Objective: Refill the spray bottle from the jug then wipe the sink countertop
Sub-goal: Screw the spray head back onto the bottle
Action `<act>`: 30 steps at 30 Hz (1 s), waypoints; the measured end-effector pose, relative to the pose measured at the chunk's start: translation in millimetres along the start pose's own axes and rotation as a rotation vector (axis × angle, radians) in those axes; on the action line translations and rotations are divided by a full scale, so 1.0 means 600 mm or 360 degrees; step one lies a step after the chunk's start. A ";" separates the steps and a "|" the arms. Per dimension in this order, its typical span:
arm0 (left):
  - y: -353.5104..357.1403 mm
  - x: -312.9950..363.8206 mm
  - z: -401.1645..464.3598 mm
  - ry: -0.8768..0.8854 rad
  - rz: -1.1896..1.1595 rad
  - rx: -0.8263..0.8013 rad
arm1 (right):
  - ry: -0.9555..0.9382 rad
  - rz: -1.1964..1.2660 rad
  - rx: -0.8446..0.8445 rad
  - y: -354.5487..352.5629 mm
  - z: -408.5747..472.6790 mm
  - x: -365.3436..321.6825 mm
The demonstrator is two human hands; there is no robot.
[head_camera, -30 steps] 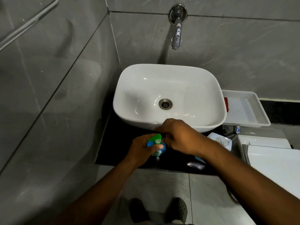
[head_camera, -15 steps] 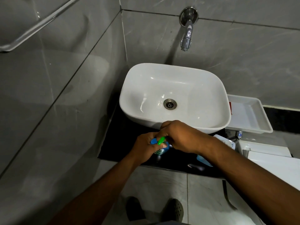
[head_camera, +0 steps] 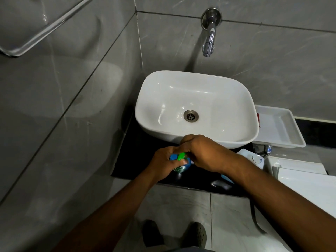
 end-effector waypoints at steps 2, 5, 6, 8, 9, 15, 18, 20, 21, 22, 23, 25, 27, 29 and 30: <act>0.000 -0.011 -0.002 -0.0025 0.0037 -0.0018 | 0.0099 0.0143 0.0209 0.017 -0.010 0.021; 0.000 -0.035 -0.019 -0.0174 0.0009 0.0139 | 0.0533 0.0503 0.0389 0.059 -0.035 0.059; 0.000 -0.044 -0.025 -0.0226 0.0032 0.0191 | 0.0638 0.0651 0.0374 0.077 -0.042 0.067; 0.005 -0.053 -0.035 -0.0289 0.0100 0.0223 | 0.0767 0.0825 0.0341 0.109 -0.049 0.078; 0.009 -0.053 -0.039 -0.0298 0.0118 0.0213 | 0.0797 0.0854 0.0354 0.121 -0.049 0.080; 0.007 -0.048 -0.052 -0.0305 0.0026 0.0298 | 0.0622 0.0884 0.0545 0.151 -0.016 0.063; -0.025 -0.049 -0.070 -0.0303 -0.0121 0.0517 | 0.0495 0.0960 0.0543 0.156 0.020 0.037; -0.052 -0.057 -0.086 -0.0308 -0.0263 0.0665 | 0.0428 0.0994 0.0499 0.162 0.051 0.016; -0.064 -0.061 -0.095 -0.0305 -0.0322 0.0726 | 0.0399 0.1012 0.0472 0.166 0.068 0.006; -0.076 -0.066 -0.104 -0.0302 -0.0369 0.0777 | 0.0370 0.1017 0.0443 0.171 0.084 -0.004; -0.087 -0.070 -0.112 -0.0302 -0.0418 0.0816 | 0.0338 0.1008 0.0414 0.177 0.100 -0.013; -0.105 -0.076 -0.126 -0.0304 -0.0530 0.0884 | 0.0283 0.0983 0.0358 0.187 0.131 -0.031; -0.119 -0.081 -0.134 -0.0333 -0.0644 0.0981 | 0.0274 0.0956 0.0317 0.194 0.157 -0.045; -0.130 -0.086 -0.137 -0.0380 -0.0722 0.1063 | 0.0264 0.0918 0.0289 0.201 0.176 -0.053; -0.133 -0.087 -0.138 -0.0384 -0.0739 0.1076 | 0.0265 0.0905 0.0274 0.204 0.184 -0.056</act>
Point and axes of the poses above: each hand's wrist, its own z-axis towards the middle knuckle, its own y-axis out of the palm, x = y × z, the point moved 1 cm from there along z, towards the middle knuckle, and after that the axes turned 4 degrees about z, right-handed, at the moved point
